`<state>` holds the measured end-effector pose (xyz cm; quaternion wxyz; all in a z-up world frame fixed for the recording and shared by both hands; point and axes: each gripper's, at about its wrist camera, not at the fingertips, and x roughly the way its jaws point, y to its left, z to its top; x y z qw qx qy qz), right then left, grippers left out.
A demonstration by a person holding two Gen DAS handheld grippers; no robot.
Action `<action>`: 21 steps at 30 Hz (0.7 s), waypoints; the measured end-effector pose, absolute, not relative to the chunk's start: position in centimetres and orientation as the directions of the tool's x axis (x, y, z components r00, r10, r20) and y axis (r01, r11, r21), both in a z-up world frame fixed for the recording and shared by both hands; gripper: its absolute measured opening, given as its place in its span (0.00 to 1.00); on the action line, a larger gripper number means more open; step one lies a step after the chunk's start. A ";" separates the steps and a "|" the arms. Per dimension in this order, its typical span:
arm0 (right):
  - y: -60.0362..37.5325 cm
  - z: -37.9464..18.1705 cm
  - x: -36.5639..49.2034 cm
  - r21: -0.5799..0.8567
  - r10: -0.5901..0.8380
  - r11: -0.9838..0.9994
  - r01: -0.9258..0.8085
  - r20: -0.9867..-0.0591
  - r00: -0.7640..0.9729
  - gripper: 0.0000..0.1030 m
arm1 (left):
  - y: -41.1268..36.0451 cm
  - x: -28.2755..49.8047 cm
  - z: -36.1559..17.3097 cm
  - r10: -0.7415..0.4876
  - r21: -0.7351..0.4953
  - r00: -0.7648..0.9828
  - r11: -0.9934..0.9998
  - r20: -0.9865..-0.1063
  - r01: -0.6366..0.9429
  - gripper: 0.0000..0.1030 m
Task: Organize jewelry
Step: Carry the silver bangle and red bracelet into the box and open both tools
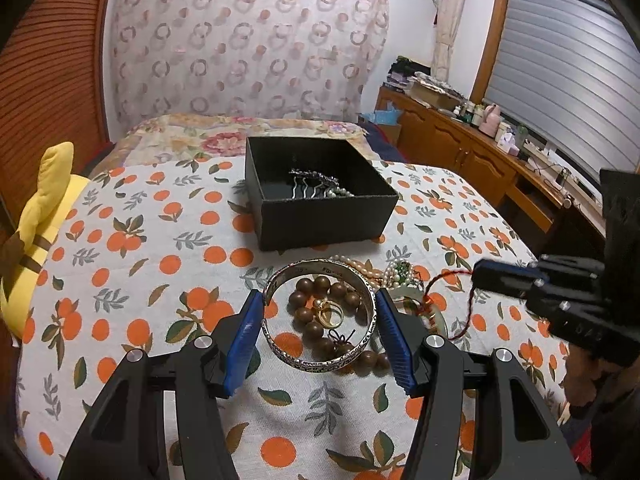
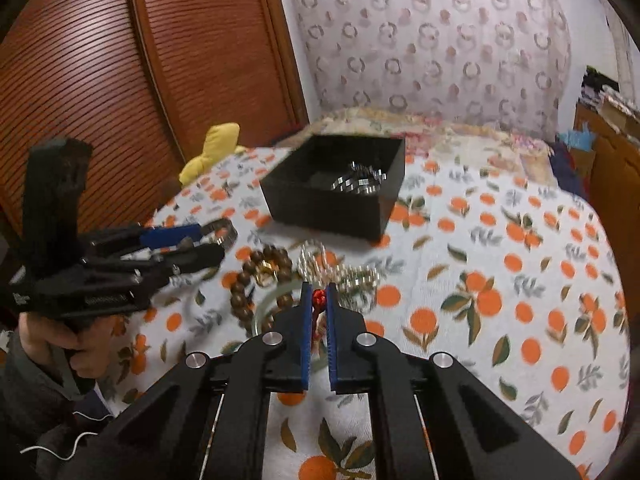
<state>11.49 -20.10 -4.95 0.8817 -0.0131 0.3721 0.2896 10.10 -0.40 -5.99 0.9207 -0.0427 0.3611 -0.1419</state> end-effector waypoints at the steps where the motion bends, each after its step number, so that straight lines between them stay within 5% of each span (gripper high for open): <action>1: -20.1 -4.5 11.5 0.190 0.505 0.830 -0.525 -0.657 0.560 0.07 | -0.4 10.1 -5.9 -0.292 -0.180 0.701 0.956 -0.651 0.231 0.53; 21: -18.1 0.5 20.1 0.132 0.493 0.839 -0.527 -0.594 0.636 0.07 | -0.3 14.1 -3.3 -0.253 -0.123 0.738 0.966 -0.625 0.227 0.53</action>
